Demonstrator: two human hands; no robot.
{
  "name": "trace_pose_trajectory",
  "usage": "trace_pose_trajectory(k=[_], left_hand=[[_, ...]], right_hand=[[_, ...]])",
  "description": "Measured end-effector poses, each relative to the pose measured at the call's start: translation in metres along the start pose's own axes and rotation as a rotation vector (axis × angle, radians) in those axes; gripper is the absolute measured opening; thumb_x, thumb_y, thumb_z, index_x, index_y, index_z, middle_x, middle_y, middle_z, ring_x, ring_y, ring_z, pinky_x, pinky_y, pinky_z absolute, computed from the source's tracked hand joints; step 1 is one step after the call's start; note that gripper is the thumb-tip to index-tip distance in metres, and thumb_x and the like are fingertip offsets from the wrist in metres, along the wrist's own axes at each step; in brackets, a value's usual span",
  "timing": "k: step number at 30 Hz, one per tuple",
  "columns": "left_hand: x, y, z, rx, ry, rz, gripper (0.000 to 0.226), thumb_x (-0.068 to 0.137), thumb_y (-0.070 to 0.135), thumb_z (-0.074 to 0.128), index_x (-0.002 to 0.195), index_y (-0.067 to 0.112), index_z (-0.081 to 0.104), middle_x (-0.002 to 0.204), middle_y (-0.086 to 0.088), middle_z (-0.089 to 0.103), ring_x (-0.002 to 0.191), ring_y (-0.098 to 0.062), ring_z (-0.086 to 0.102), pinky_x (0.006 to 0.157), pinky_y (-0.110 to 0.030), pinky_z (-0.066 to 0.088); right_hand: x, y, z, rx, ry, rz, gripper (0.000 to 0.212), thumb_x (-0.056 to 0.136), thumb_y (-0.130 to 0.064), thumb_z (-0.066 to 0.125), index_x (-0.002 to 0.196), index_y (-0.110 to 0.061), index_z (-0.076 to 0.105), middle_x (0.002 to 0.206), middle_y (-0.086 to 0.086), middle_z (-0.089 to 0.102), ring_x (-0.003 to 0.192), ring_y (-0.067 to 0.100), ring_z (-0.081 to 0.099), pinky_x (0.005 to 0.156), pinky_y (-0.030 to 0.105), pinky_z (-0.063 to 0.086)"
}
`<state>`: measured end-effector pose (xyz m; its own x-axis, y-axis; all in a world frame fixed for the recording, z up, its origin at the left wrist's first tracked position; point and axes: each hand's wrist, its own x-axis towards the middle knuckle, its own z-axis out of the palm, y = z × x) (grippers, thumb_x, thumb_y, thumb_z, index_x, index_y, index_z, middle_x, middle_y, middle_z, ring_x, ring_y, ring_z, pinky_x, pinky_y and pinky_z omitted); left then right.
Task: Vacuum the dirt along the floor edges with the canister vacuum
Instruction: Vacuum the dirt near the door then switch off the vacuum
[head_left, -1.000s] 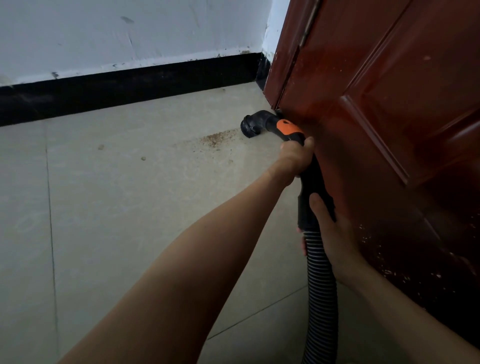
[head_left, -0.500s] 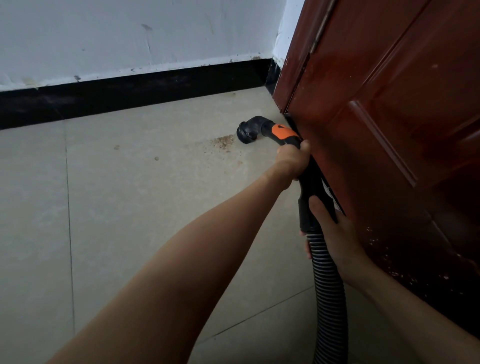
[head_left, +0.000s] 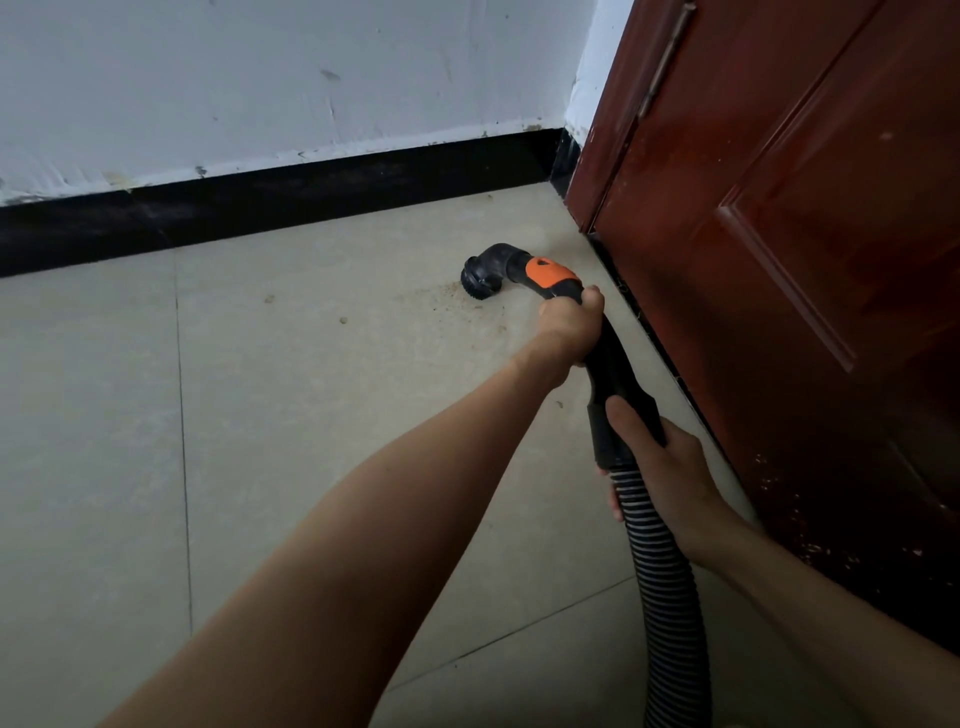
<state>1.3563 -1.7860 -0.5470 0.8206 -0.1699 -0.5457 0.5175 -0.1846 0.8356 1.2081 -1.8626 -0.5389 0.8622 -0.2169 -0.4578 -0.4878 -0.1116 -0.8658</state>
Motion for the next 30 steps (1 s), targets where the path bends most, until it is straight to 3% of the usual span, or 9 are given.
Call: trace_pose_trajectory(k=[5, 9, 16, 25, 30], left_hand=[[-0.003, 0.002, -0.017, -0.024, 0.026, -0.005, 0.046, 0.101, 0.033, 0.035, 0.125, -0.005, 0.046, 0.127, -0.022, 0.052, 0.109, -0.035, 0.057, 0.077, -0.038, 0.051], [-0.007, -0.002, -0.029, -0.054, 0.042, -0.002, 0.043, 0.101, 0.031, 0.035, 0.123, -0.005, 0.046, 0.122, -0.021, 0.054, 0.106, -0.035, 0.058, 0.079, -0.040, 0.051], [-0.017, -0.007, -0.045, -0.138, 0.094, -0.014, 0.043, 0.101, 0.032, 0.036, 0.121, -0.004, 0.047, 0.089, -0.010, 0.049, 0.083, -0.023, 0.051, 0.057, -0.028, 0.043], [-0.028, -0.011, -0.070, -0.192, 0.154, -0.021, 0.045, 0.101, 0.033, 0.034, 0.126, -0.003, 0.045, 0.102, -0.013, 0.049, 0.092, -0.025, 0.052, 0.072, -0.034, 0.048], [-0.034, -0.026, -0.084, -0.347, 0.222, -0.060, 0.028, 0.099, 0.034, 0.035, 0.102, 0.009, 0.048, 0.097, -0.009, 0.052, 0.085, -0.023, 0.054, 0.074, -0.034, 0.049]], right_hand=[[0.003, -0.006, 0.011, -0.017, -0.015, -0.014, 0.044, 0.085, -0.048, 0.060, 0.087, -0.004, 0.058, 0.059, 0.008, 0.060, 0.039, 0.016, 0.055, 0.038, 0.024, 0.045], [0.001, -0.008, 0.019, -0.029, -0.039, -0.023, 0.052, 0.074, -0.054, 0.061, 0.087, -0.004, 0.057, 0.058, 0.006, 0.061, 0.039, 0.016, 0.055, 0.037, 0.024, 0.045], [0.001, -0.011, 0.026, -0.088, -0.082, -0.034, 0.046, 0.081, -0.052, 0.062, 0.087, -0.007, 0.057, 0.062, 0.007, 0.062, 0.041, 0.015, 0.057, 0.040, 0.023, 0.047], [0.003, -0.018, 0.042, -0.148, -0.129, -0.056, 0.043, 0.084, -0.049, 0.064, 0.087, -0.006, 0.058, 0.060, 0.005, 0.061, 0.042, 0.015, 0.058, 0.042, 0.026, 0.049], [0.000, -0.014, 0.048, -0.361, -0.106, -0.173, 0.033, 0.081, -0.052, 0.067, 0.087, -0.021, 0.055, 0.073, 0.000, 0.063, 0.054, 0.010, 0.061, 0.052, 0.026, 0.053]])
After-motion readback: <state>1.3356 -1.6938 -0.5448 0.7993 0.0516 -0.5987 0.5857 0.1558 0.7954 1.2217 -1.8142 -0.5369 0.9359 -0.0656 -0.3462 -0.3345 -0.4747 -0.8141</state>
